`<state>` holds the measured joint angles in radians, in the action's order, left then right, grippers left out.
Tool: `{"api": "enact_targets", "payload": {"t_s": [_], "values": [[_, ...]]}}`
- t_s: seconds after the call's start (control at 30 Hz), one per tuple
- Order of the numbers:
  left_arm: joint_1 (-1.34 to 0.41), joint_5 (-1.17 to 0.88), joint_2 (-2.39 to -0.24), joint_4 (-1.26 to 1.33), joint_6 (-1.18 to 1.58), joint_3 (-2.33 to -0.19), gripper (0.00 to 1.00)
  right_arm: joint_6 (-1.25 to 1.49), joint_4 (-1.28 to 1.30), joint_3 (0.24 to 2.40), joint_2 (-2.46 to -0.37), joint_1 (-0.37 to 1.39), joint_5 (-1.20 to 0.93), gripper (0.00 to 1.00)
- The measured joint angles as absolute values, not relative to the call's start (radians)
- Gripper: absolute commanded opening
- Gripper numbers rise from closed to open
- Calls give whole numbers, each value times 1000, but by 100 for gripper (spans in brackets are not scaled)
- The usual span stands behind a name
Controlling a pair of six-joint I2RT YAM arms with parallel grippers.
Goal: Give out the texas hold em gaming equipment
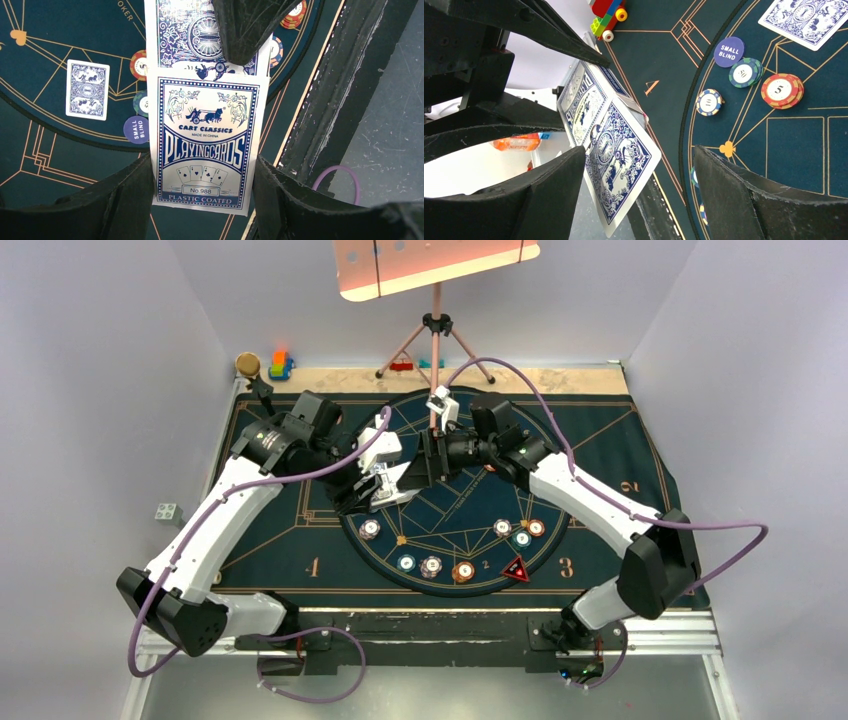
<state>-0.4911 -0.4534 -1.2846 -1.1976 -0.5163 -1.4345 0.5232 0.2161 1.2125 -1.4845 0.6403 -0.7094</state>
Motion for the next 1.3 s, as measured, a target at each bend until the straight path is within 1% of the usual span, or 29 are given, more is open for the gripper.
{"api": "enact_targets", "payload": {"t_s": [0.1, 0.23, 0.33, 0.43, 0.47, 0.53, 0.8, 1.3], "values": [[-491, -453, -1285, -1198, -516, -1435, 0, 528, 213, 1213, -1484, 639, -706, 82], [-491, -453, -1285, -1198, -516, -1435, 0, 541, 209, 1221, -1486, 638, -706, 77], [-491, -453, -1285, -1198, -516, -1435, 0, 550, 202, 1229, -1486, 638, -706, 68], [-491, -453, -1284, -1198, -516, -1435, 0, 558, 199, 1230, -1486, 638, -705, 57], [-491, -453, -1284, -1198, -516, -1435, 0, 560, 199, 1230, -1486, 638, -703, 55], [-491, -453, -1283, -1198, -516, -1435, 0, 562, 201, 1230, -1486, 634, -701, 53], [-491, -453, -1281, -1197, -516, -1435, 0, 562, 217, 1227, -1484, 602, -698, 52], [-491, -458, -1280, -1196, -516, -1435, 0, 531, 274, 1218, -1430, 555, -684, 43]]}}
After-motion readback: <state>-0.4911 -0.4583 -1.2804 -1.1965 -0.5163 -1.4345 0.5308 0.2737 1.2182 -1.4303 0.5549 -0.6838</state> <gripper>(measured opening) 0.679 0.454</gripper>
